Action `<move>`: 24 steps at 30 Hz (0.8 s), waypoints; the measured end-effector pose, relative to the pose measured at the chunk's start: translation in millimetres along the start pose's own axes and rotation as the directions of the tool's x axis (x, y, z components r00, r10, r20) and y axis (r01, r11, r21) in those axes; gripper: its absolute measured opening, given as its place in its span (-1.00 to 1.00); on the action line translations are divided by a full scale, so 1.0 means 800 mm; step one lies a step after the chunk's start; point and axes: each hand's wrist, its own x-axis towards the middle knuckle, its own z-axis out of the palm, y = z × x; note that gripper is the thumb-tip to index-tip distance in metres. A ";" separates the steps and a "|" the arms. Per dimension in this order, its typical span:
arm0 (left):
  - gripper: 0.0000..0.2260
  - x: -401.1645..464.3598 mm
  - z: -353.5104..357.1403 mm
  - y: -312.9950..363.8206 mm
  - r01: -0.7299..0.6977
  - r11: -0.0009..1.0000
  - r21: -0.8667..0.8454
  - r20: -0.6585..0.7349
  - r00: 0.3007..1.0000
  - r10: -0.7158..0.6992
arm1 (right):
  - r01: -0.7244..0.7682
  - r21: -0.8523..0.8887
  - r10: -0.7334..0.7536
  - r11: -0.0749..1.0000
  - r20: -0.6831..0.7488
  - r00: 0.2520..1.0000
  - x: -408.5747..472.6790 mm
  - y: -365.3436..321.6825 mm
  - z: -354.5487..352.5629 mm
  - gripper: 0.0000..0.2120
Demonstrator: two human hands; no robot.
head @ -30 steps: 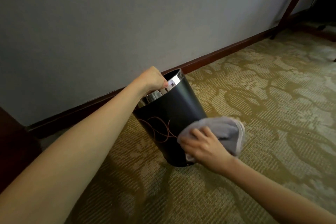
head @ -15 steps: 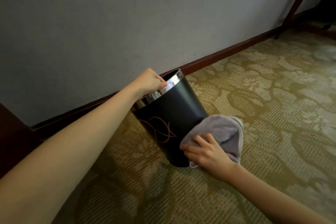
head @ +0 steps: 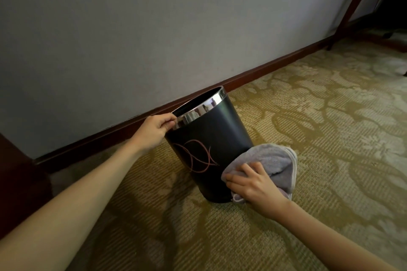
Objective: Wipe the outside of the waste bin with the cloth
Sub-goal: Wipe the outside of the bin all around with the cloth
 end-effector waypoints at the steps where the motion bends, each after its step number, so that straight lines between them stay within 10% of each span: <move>1: -0.78 0.001 0.004 0.000 -0.002 1.000 -0.009 -0.025 1.000 0.002 | -0.005 0.009 0.005 1.000 0.001 1.000 0.000 -0.002 -0.001 -0.82; 17: -0.73 0.016 -0.001 0.090 0.030 0.948 0.316 0.014 0.999 -0.037 | -0.206 0.324 0.249 0.923 -0.096 0.964 -0.010 -0.029 -0.024 -0.69; 24: -0.81 0.022 -0.019 0.086 0.102 0.947 0.305 -0.016 0.995 -0.102 | -0.384 0.559 0.557 0.735 -0.173 0.812 0.036 0.009 -0.038 -0.53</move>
